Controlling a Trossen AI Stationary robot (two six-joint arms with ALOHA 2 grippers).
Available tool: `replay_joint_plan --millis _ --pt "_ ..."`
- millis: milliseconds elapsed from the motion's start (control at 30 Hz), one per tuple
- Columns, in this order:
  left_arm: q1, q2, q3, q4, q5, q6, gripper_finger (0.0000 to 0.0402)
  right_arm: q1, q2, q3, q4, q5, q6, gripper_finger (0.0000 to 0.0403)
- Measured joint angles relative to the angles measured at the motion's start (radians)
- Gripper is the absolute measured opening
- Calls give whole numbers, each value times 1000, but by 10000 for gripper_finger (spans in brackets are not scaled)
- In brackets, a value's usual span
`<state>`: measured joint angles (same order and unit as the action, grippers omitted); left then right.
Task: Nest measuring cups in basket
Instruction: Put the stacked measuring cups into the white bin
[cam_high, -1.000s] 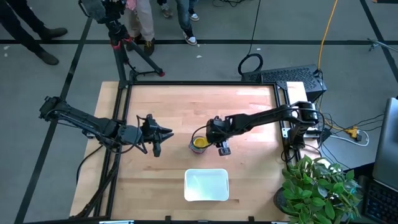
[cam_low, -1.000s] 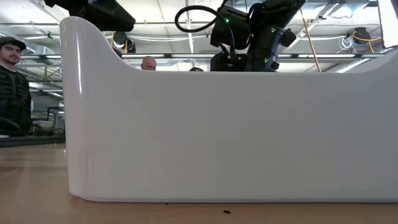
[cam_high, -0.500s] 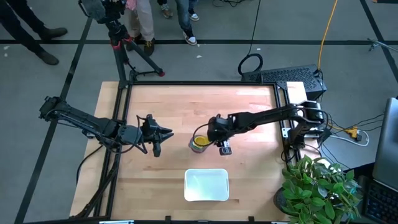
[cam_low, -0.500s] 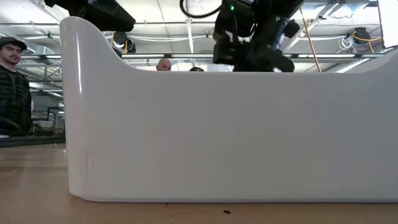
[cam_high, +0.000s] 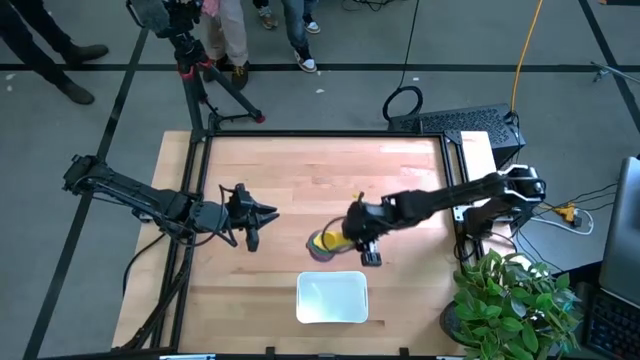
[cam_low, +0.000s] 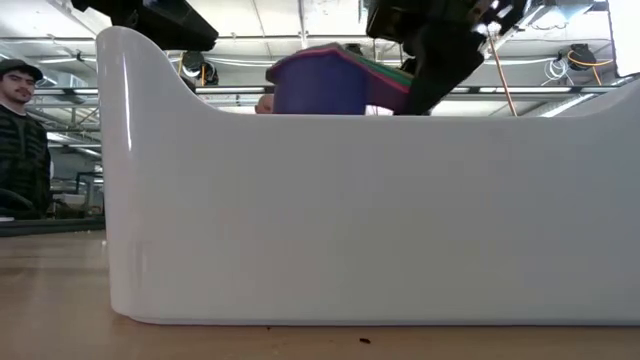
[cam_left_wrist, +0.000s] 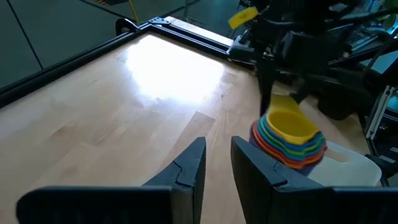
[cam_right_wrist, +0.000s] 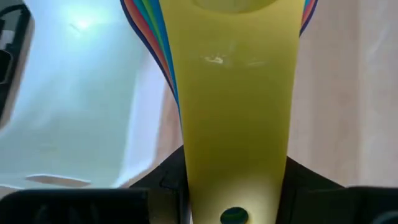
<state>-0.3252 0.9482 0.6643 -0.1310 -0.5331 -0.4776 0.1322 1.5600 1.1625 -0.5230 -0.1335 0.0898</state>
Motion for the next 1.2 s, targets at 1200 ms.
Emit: replay_joint_plan --millis 1200 --pt "0 0 0 -2 -10 -29 78 265 134 2 193 -2 276 116"
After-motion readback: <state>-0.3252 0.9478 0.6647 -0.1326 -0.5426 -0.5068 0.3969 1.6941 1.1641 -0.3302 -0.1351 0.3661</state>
